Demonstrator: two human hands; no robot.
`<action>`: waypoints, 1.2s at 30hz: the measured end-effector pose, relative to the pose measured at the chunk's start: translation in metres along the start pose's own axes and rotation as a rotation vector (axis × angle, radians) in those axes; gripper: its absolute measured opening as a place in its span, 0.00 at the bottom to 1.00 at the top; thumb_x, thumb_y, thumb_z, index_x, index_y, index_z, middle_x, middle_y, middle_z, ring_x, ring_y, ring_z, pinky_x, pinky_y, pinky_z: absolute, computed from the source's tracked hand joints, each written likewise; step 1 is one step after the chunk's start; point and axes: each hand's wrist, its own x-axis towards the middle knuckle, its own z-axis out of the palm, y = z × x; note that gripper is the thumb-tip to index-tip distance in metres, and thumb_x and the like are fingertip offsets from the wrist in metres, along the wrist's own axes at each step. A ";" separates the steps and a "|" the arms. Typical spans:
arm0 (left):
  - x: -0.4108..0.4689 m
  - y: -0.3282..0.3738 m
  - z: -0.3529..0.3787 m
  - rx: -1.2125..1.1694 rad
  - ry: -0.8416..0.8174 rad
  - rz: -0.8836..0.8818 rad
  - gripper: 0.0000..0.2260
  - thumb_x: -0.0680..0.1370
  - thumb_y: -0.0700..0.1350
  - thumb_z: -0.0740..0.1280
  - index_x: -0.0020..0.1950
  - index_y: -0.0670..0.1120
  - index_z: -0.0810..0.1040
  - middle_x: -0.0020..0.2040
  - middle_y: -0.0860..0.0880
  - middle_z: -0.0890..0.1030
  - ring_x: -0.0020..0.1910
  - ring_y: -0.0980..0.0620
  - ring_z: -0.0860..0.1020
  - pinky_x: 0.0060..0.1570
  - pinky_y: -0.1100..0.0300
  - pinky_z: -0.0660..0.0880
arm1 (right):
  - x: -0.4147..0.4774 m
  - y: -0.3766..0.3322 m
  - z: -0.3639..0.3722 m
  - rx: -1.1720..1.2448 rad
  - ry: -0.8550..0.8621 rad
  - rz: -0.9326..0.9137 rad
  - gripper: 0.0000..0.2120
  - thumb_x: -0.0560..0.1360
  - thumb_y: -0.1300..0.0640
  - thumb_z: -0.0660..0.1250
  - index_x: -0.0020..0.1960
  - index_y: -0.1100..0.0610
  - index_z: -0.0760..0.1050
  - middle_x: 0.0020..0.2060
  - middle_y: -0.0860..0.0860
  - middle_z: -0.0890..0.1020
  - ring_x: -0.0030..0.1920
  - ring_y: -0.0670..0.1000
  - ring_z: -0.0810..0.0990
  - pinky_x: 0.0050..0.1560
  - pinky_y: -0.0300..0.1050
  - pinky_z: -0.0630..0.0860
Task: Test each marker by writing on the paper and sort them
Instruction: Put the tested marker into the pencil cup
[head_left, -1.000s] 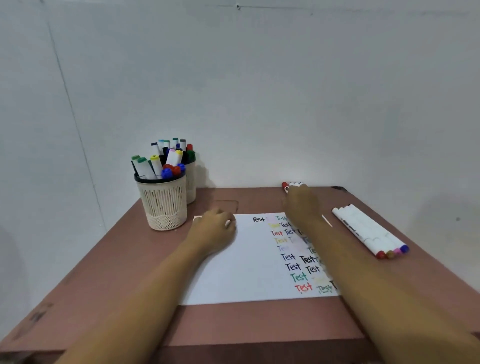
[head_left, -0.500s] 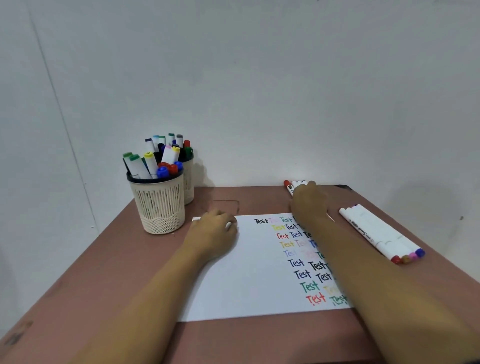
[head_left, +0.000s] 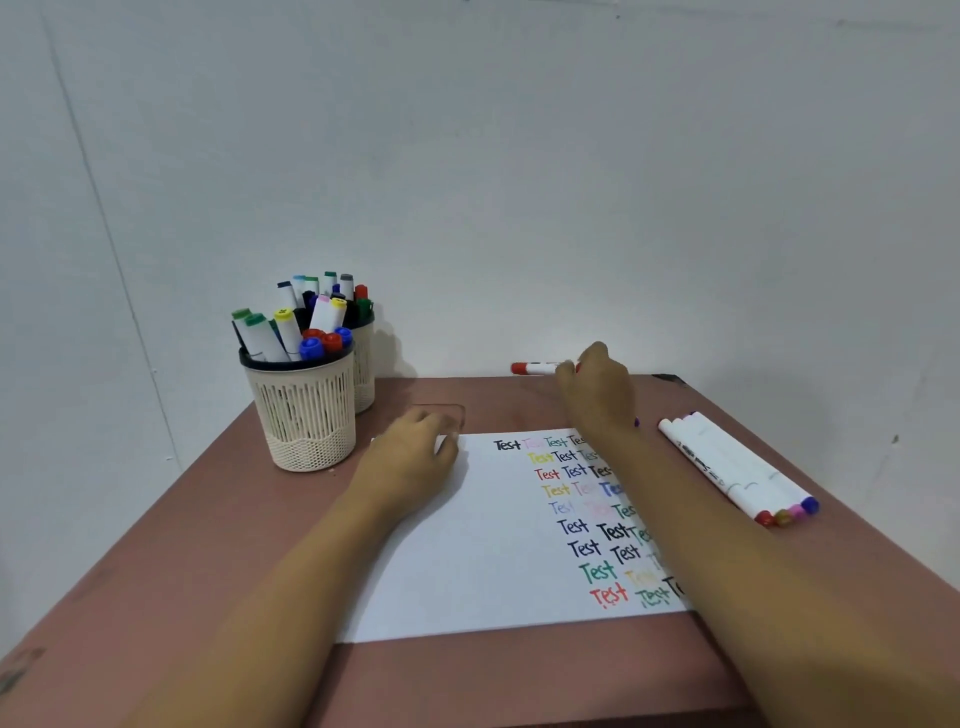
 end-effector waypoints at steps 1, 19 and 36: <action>-0.001 0.001 0.000 -0.037 0.040 0.031 0.13 0.79 0.46 0.60 0.62 0.48 0.76 0.61 0.48 0.74 0.61 0.49 0.72 0.59 0.54 0.70 | -0.004 -0.007 -0.007 0.145 -0.013 0.045 0.09 0.79 0.56 0.59 0.51 0.63 0.70 0.37 0.52 0.74 0.38 0.53 0.72 0.33 0.44 0.65; -0.014 0.028 -0.001 -0.120 -0.002 0.206 0.06 0.81 0.43 0.57 0.55 0.42 0.68 0.45 0.43 0.77 0.44 0.42 0.74 0.38 0.52 0.64 | -0.076 -0.026 -0.009 1.015 -0.445 0.389 0.12 0.76 0.51 0.69 0.37 0.56 0.74 0.26 0.47 0.74 0.27 0.45 0.69 0.28 0.37 0.65; -0.009 0.038 -0.005 -0.532 -0.005 0.102 0.11 0.79 0.46 0.64 0.51 0.40 0.81 0.27 0.54 0.64 0.24 0.58 0.63 0.29 0.65 0.59 | -0.074 -0.028 -0.012 1.044 -0.478 0.150 0.11 0.80 0.58 0.62 0.39 0.56 0.69 0.26 0.47 0.70 0.23 0.40 0.69 0.28 0.33 0.63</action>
